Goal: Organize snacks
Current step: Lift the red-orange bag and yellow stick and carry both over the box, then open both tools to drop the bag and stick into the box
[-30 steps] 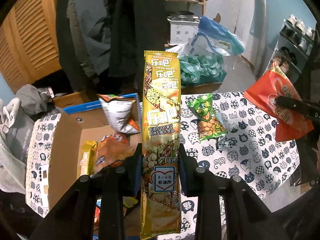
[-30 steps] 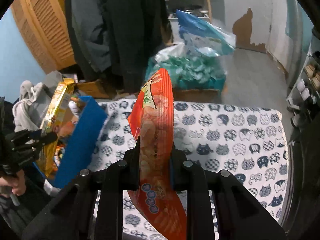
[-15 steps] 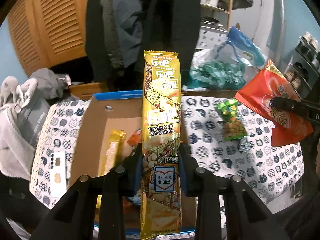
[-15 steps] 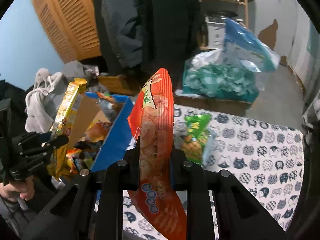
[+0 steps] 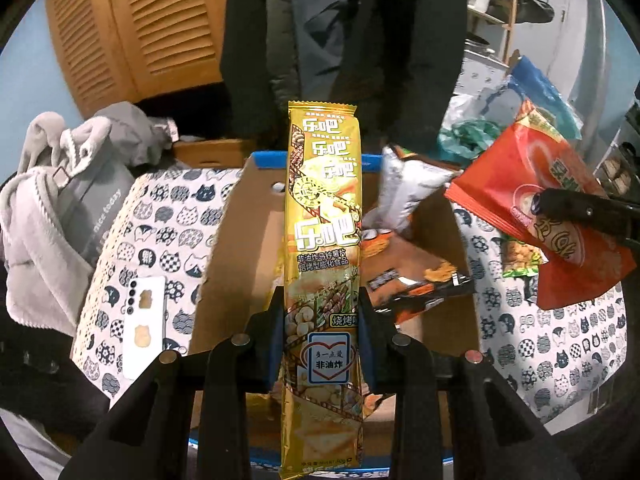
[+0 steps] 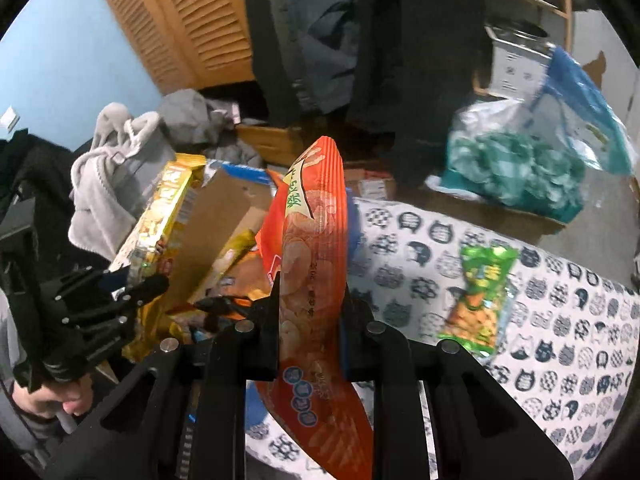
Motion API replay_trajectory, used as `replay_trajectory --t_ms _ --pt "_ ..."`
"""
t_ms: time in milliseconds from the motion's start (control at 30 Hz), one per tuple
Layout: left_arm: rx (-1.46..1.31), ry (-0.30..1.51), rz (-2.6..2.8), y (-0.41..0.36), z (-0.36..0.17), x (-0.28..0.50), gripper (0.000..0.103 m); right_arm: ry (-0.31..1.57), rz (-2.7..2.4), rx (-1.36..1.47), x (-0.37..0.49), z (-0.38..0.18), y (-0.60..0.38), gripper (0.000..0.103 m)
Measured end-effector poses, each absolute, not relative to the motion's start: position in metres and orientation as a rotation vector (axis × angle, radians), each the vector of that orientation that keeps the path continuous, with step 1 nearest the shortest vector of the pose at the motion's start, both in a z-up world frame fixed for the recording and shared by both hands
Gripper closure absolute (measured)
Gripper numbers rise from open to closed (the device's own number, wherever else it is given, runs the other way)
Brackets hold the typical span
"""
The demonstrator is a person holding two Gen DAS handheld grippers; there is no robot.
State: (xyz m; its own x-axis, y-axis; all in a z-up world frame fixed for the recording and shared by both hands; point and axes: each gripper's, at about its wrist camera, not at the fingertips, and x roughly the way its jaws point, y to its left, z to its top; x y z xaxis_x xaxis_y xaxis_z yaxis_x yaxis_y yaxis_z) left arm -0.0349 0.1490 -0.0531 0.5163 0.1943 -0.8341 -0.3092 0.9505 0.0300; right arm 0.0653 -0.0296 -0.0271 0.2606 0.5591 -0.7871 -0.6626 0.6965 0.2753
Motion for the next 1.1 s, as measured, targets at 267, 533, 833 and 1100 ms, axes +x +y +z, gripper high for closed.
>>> replay_trajectory --t_ms 267,533,833,1100 --pt "-0.160 0.991 0.340 0.170 -0.059 -0.040 0.071 1.034 0.884 -0.146 0.060 -0.037 0.010 0.084" --pt "-0.164 0.991 0.384 0.179 -0.062 -0.041 0.068 1.043 0.943 -0.138 0.055 -0.041 0.034 0.078" --pt "-0.165 0.984 0.390 0.183 -0.060 -0.042 0.049 1.042 0.923 -0.123 0.057 -0.041 0.031 0.044" --pt "-0.173 0.975 0.380 0.177 -0.056 -0.038 0.043 1.031 0.872 -0.060 0.071 -0.032 0.006 0.037"
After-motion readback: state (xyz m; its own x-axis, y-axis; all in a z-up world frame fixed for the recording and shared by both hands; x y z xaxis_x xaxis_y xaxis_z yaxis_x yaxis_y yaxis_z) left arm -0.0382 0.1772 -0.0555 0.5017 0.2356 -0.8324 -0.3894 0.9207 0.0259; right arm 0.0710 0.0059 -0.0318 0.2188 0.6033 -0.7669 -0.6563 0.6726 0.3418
